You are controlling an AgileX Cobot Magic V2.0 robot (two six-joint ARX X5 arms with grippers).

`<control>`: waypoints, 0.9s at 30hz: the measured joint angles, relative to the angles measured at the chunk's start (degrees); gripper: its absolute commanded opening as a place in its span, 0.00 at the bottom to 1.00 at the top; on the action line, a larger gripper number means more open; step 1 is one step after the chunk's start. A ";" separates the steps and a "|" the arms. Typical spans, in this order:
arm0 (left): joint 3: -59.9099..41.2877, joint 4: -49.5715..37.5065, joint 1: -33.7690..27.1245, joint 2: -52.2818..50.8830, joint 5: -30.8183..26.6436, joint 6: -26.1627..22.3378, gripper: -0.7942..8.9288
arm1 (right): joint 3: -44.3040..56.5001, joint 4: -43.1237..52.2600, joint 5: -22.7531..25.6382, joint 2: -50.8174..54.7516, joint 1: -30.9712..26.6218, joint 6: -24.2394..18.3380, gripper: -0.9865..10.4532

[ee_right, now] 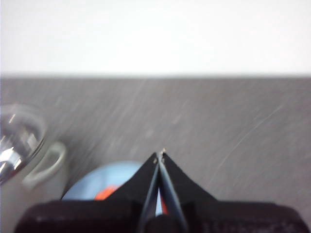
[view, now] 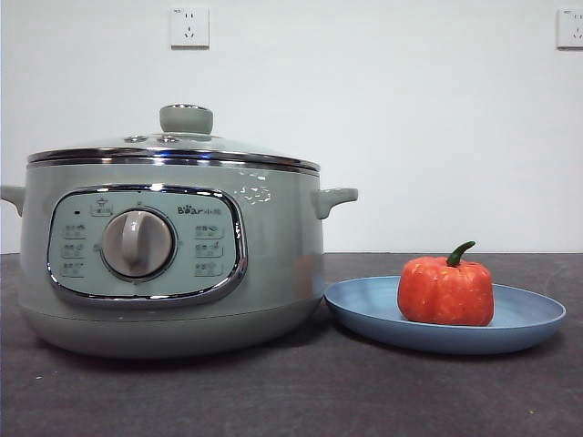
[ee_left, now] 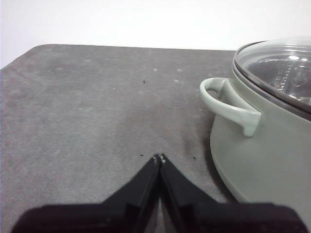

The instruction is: Take the pumpkin out from the steamer,put the pumpkin in the blue plate,close the lid

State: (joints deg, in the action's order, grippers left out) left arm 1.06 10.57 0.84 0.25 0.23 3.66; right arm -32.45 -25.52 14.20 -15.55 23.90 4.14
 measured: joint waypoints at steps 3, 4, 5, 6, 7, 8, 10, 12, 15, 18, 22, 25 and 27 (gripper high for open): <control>0.00 0.00 0.00 0.00 0.00 0.00 0.08 | 7.15 5.16 -5.44 6.64 -4.87 -0.90 0.09; 0.00 0.00 0.00 0.00 -0.02 0.00 0.08 | 9.68 6.21 -6.75 8.37 -6.29 -1.01 0.09; 0.00 0.00 0.00 0.00 -0.02 0.00 0.08 | 12.72 7.34 -8.13 10.19 -7.85 -1.09 0.09; 0.00 0.00 0.00 0.00 -0.02 0.00 0.08 | 15.61 8.52 -9.62 11.61 -9.25 -1.14 0.09; 0.00 0.00 0.00 0.00 0.00 0.00 0.08 | 17.81 9.68 -10.93 12.46 -10.29 -1.14 0.09; 0.00 0.02 0.00 0.00 0.00 0.00 0.08 | 20.20 11.30 -12.55 12.96 -11.45 -1.11 0.09; 0.00 0.00 0.00 0.00 -0.02 0.00 0.08 | 23.85 13.92 -15.15 13.20 -13.22 -0.96 0.09; 0.00 0.02 0.00 0.00 -0.02 0.00 0.08 | 26.67 14.49 -15.82 13.22 -14.73 -0.92 0.09; 0.00 0.00 0.00 0.00 0.00 0.00 0.08 | 28.94 14.38 -15.76 13.25 -15.89 -0.46 0.09; 0.00 0.00 0.00 0.00 -0.02 0.00 0.08 | 29.57 14.45 -15.74 13.64 -16.44 -0.26 0.09; 0.00 0.02 -0.02 0.00 0.00 0.00 0.08 | 29.79 14.29 -15.76 13.84 -16.44 -0.09 0.09; 0.00 0.02 -0.02 0.00 -0.02 0.00 0.08 | 30.10 12.07 -15.76 13.90 -16.41 0.02 0.09; 0.00 0.02 -0.04 0.00 0.00 0.00 0.08 | 30.21 11.91 -16.17 13.92 -16.41 0.39 0.09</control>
State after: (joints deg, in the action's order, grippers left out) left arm 1.06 10.59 0.80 0.25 0.23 3.66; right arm -2.24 -13.61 -1.98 -1.63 7.49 4.54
